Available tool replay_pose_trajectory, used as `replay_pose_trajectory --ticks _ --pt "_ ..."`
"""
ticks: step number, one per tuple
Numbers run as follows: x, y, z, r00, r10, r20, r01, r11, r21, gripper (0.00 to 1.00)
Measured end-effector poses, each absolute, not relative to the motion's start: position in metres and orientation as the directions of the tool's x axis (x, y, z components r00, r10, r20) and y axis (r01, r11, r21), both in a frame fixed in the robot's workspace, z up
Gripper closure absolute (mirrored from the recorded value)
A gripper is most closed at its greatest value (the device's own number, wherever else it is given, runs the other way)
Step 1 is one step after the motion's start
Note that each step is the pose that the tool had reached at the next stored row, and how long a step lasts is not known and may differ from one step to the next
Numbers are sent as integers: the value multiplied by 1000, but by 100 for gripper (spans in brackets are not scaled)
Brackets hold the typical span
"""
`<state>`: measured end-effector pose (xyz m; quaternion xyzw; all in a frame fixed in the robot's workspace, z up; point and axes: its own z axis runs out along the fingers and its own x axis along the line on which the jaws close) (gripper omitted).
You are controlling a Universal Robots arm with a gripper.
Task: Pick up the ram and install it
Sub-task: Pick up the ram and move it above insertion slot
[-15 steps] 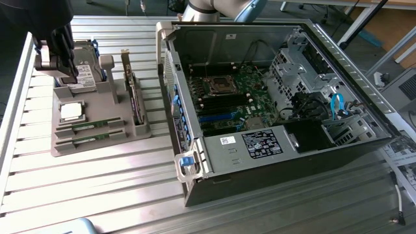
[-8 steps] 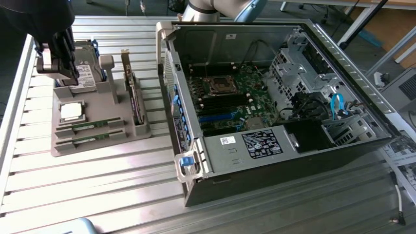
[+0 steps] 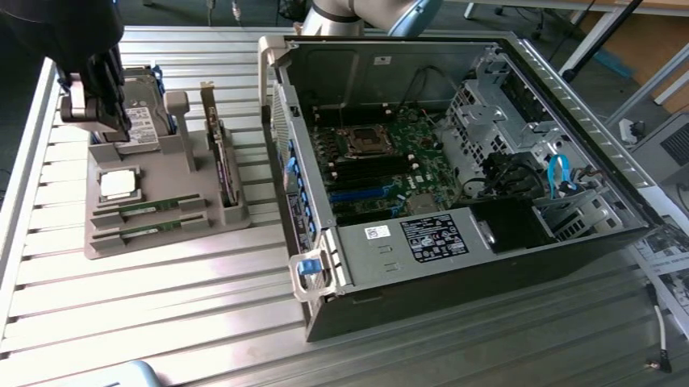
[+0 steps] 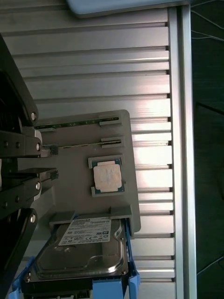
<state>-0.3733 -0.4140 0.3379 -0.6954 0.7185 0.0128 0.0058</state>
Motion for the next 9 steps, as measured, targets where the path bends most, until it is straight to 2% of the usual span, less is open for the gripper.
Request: replay_pose_trajectory --ticks 9 --pt "-373 -421 338 -33 -999 -26 -999 32 10 76"
